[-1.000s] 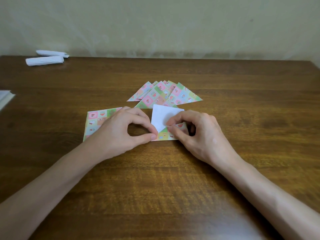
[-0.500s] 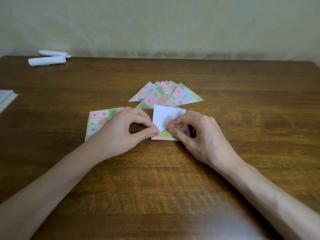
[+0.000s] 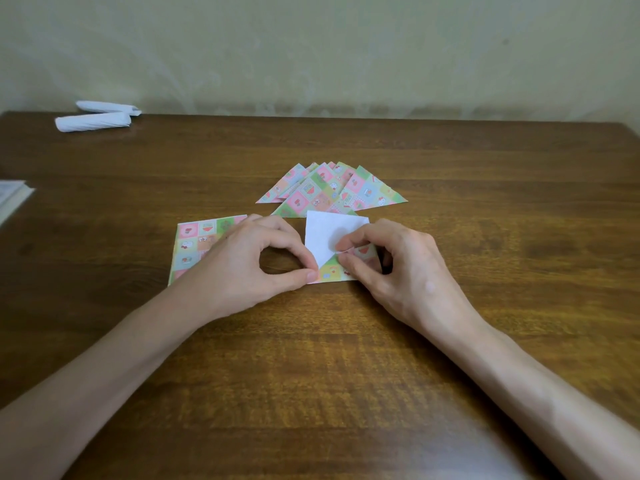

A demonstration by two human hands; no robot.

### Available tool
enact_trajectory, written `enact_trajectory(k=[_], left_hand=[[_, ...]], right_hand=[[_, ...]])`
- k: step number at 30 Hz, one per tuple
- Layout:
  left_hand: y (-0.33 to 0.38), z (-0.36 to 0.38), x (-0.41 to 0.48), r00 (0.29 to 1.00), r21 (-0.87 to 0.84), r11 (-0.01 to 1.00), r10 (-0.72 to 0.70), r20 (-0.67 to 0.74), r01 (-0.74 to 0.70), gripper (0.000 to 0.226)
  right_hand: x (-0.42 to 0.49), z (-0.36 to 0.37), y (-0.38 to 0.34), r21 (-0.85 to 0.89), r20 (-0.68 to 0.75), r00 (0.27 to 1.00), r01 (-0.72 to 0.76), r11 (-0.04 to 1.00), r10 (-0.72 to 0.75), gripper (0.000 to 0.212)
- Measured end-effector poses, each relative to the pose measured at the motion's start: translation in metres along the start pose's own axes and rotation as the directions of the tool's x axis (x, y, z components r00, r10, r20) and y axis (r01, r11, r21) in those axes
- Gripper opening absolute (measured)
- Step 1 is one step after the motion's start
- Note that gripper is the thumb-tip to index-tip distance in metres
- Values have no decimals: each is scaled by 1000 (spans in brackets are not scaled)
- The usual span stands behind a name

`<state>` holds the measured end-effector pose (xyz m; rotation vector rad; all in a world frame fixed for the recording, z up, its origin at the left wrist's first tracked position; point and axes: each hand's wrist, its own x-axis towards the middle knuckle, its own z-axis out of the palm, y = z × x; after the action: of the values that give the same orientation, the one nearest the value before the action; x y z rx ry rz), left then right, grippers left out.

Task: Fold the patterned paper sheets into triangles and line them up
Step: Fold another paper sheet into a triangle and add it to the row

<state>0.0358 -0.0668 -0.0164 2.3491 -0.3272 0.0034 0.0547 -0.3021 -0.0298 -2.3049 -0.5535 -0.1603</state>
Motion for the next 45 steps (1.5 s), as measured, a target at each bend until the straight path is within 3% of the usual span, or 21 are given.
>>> enact_trajectory(k=[19,35,39,45], left_hand=[[5,0,-2,1000,23,1000,-1,13,1,8],[6,4,-2,999,6,999,-37,-13,37,23],[9,9,-1,996,35,998,-50,-77,52,7],[10,3,0,997,24,996,-82,0,82,6]], right_hand=[[4,-2,-2,-33,-15,998,-61,998,60,13],[2,1,-2,-51,6,1000,18,999,-17,8],[3,1,-2,-50,19,1000,25,998,-24,5],[3,0,-1,-67,39,999,15,998,-13,3]])
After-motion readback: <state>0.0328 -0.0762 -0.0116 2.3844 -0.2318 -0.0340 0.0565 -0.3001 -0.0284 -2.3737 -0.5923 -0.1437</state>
